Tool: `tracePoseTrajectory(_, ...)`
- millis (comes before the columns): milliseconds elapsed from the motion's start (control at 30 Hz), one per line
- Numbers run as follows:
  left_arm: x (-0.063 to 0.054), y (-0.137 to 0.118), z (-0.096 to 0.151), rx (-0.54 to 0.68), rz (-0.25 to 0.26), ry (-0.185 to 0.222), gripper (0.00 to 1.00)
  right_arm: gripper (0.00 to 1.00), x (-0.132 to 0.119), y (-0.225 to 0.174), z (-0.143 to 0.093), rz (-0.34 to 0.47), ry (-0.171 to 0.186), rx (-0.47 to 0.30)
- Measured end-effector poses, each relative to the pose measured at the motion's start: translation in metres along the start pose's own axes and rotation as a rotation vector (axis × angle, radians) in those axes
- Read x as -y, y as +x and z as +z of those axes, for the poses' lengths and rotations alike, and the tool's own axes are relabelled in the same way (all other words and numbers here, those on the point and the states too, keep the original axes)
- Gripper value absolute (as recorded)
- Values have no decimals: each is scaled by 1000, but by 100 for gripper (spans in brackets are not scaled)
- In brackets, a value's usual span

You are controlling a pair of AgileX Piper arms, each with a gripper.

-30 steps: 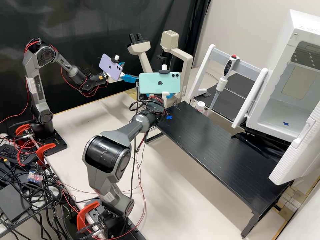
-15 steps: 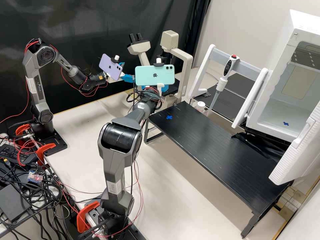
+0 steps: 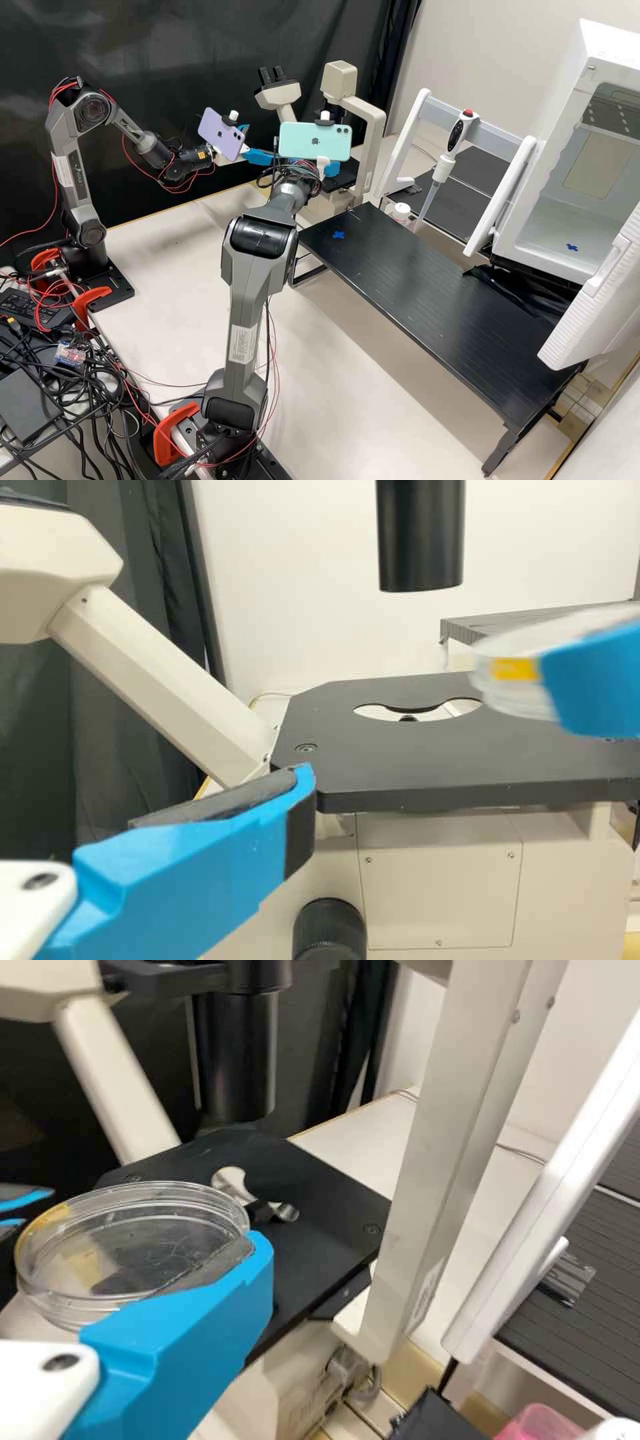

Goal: Move the petri dish to the microscope

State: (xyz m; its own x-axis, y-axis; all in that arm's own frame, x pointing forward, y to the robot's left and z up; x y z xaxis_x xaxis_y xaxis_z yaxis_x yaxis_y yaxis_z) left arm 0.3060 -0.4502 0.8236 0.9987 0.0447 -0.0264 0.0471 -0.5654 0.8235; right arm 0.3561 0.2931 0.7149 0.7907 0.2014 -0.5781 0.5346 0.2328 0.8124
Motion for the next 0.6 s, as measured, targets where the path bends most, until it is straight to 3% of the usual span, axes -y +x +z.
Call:
tracePoseTrajectory(100,0,0,0,0,0,0,100,0,0,14,-2,28,19,24)
tracePoseTrajectory(467,0,0,0,0,0,0,100,0,19,55,8,176,24,98)
tracePoseTrajectory(600,0,0,0,0,0,0,100,0,22,62,14,246,1,75)
